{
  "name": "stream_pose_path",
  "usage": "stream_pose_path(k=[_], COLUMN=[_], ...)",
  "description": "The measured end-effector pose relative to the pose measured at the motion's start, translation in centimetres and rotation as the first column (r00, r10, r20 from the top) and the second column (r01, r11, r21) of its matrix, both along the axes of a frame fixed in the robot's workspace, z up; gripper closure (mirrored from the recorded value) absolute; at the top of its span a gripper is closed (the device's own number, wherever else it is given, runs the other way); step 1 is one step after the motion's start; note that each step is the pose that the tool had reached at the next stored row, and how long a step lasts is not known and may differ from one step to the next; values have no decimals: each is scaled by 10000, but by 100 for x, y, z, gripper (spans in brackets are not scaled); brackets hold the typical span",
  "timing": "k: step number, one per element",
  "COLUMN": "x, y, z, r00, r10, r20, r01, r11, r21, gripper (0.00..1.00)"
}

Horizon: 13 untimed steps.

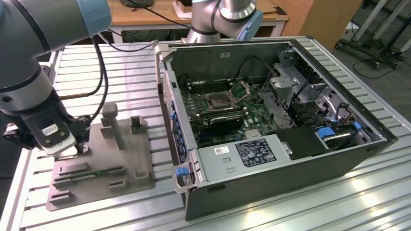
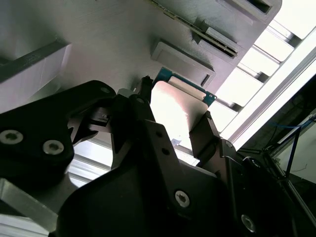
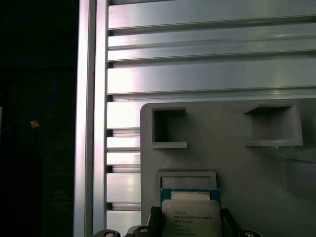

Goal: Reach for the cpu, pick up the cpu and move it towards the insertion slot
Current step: 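Pick up the cpu and move it towards the insertion slot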

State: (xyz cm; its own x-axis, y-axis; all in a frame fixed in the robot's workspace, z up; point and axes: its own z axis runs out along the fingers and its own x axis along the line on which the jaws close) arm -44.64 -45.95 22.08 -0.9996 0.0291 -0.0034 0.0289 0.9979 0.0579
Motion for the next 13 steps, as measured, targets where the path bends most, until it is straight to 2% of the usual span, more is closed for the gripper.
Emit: stream_pose_path(k=[5, 13], x=[0, 0], y=[0, 0], z=[28, 113], r00=[10000, 10000], r10=[-1, -1], r20=[-1, 0], r01=[1, 1], r11=[10000, 10000], r21=[-1, 0], gripper=[45, 45])
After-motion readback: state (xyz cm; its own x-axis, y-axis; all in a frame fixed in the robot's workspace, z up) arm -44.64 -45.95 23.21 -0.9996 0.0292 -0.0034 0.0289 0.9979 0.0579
